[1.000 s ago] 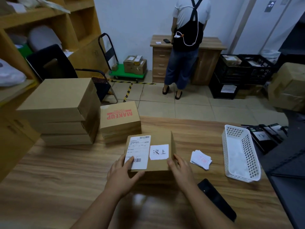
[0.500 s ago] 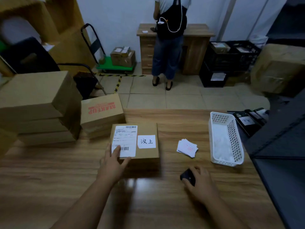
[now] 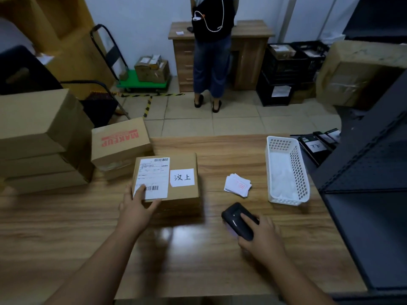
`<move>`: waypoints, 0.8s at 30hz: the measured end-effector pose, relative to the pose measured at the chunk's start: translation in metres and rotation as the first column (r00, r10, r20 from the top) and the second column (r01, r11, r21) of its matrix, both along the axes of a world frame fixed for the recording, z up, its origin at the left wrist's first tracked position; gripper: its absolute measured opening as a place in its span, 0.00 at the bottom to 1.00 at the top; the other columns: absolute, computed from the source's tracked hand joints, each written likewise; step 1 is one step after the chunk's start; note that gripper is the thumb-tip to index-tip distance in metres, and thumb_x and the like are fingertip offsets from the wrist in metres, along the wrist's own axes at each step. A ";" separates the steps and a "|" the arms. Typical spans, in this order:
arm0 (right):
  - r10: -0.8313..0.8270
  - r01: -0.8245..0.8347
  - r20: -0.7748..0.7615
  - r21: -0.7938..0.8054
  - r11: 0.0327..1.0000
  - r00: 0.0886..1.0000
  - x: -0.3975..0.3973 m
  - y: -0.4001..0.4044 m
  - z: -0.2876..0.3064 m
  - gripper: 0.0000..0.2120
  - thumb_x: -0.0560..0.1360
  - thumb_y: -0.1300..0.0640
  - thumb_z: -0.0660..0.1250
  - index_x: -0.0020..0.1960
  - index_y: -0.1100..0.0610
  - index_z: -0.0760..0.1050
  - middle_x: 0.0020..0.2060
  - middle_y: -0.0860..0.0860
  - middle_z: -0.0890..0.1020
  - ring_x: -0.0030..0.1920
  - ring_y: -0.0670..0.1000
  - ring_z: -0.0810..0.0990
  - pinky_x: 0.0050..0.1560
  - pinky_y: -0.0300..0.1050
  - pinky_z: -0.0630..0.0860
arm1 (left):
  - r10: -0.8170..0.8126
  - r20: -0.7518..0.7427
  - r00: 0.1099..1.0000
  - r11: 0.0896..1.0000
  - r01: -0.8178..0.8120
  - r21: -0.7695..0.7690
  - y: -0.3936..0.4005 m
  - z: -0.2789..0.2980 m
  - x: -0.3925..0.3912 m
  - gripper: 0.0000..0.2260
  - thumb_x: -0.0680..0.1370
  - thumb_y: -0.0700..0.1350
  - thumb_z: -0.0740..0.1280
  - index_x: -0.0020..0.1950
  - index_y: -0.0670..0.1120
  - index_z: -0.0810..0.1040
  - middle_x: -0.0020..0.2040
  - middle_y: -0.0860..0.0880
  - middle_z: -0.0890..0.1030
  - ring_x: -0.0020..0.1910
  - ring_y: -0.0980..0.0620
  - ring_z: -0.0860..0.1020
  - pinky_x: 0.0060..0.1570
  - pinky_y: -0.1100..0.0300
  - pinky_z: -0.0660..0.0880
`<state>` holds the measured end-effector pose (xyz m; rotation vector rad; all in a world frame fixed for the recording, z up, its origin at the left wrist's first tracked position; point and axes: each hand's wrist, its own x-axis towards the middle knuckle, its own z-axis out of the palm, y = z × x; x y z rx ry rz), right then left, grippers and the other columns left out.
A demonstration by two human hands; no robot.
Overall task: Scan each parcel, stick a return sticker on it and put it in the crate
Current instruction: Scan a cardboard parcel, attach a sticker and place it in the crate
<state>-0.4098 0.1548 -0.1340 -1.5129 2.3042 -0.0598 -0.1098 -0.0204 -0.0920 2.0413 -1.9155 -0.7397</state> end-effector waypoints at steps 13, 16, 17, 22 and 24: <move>0.232 -0.215 0.114 -0.147 0.966 0.966 0.066 -0.108 0.151 0.31 0.69 0.38 0.67 0.72 0.37 0.65 0.61 0.48 0.71 0.65 0.53 0.66 0.62 0.50 0.66 | -0.082 0.132 0.988 0.996 0.077 0.043 0.016 0.021 0.023 0.27 0.77 0.60 0.65 0.74 0.56 0.64 0.79 0.45 0.53 0.75 0.39 0.58 0.71 0.49 0.59; 0.302 -0.297 0.105 -0.059 0.953 0.948 0.085 -0.120 0.170 0.26 0.68 0.38 0.68 0.65 0.37 0.73 0.55 0.49 0.75 0.61 0.54 0.71 0.56 0.48 0.71 | -0.129 0.147 0.981 0.991 0.122 0.054 0.020 0.019 0.034 0.28 0.77 0.62 0.64 0.75 0.57 0.63 0.79 0.47 0.54 0.75 0.42 0.59 0.72 0.50 0.59; 0.323 -0.322 0.092 -0.029 0.946 0.942 0.091 -0.122 0.175 0.25 0.67 0.38 0.69 0.63 0.37 0.74 0.55 0.48 0.77 0.60 0.53 0.73 0.55 0.48 0.73 | -0.141 0.148 0.979 0.989 0.133 0.057 0.020 0.018 0.037 0.28 0.77 0.62 0.63 0.76 0.58 0.62 0.79 0.47 0.54 0.75 0.43 0.59 0.72 0.51 0.59; 0.373 -0.378 0.068 0.092 0.921 0.925 0.107 -0.126 0.194 0.27 0.66 0.37 0.69 0.65 0.36 0.74 0.59 0.45 0.77 0.60 0.51 0.73 0.54 0.46 0.74 | -0.180 0.127 0.975 0.981 0.170 0.088 0.016 0.016 0.047 0.28 0.79 0.61 0.62 0.77 0.58 0.60 0.79 0.48 0.57 0.75 0.43 0.58 0.72 0.52 0.58; 0.366 -0.374 0.083 0.120 0.920 0.927 0.110 -0.127 0.202 0.28 0.65 0.38 0.70 0.65 0.37 0.74 0.56 0.45 0.77 0.59 0.50 0.73 0.54 0.45 0.75 | -0.179 0.110 0.978 0.982 0.171 0.080 0.014 0.017 0.049 0.26 0.79 0.60 0.62 0.75 0.59 0.62 0.78 0.48 0.58 0.75 0.43 0.59 0.72 0.52 0.59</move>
